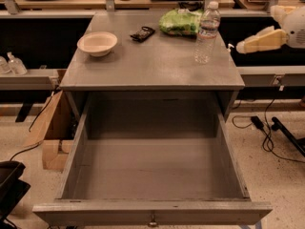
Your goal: Place water bottle into top drawer
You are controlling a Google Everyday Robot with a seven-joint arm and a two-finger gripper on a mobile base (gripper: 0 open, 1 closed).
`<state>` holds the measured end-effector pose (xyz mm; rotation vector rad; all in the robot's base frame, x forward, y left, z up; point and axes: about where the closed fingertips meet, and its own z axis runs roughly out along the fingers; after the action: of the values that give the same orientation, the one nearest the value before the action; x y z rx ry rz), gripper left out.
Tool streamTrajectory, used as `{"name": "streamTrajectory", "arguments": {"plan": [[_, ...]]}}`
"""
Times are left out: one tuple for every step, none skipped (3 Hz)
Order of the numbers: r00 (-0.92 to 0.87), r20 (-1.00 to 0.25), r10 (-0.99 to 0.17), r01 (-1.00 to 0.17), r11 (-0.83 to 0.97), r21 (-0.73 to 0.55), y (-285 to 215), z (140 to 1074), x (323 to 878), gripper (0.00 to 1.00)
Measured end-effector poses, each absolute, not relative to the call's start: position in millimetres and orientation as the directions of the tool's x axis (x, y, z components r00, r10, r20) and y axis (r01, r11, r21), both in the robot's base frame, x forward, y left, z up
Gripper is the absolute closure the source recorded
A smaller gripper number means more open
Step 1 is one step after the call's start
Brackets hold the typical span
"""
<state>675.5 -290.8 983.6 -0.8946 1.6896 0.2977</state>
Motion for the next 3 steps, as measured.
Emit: {"name": "streamTrajectory", "arguments": {"plan": [[-0.037, -0.948, -0.315, -0.704, 0.682, -0.199, -278.7, 964.6, 731.1, 0.00], [-0.032, -0.973, -0.229, -0.720, 0.681, -0.137, -262.8, 944.7, 780.0, 0.00], [-0.030, -0.982, -0.186, -0.731, 0.674, -0.106, -253.7, 937.0, 798.2, 0.00]]}}
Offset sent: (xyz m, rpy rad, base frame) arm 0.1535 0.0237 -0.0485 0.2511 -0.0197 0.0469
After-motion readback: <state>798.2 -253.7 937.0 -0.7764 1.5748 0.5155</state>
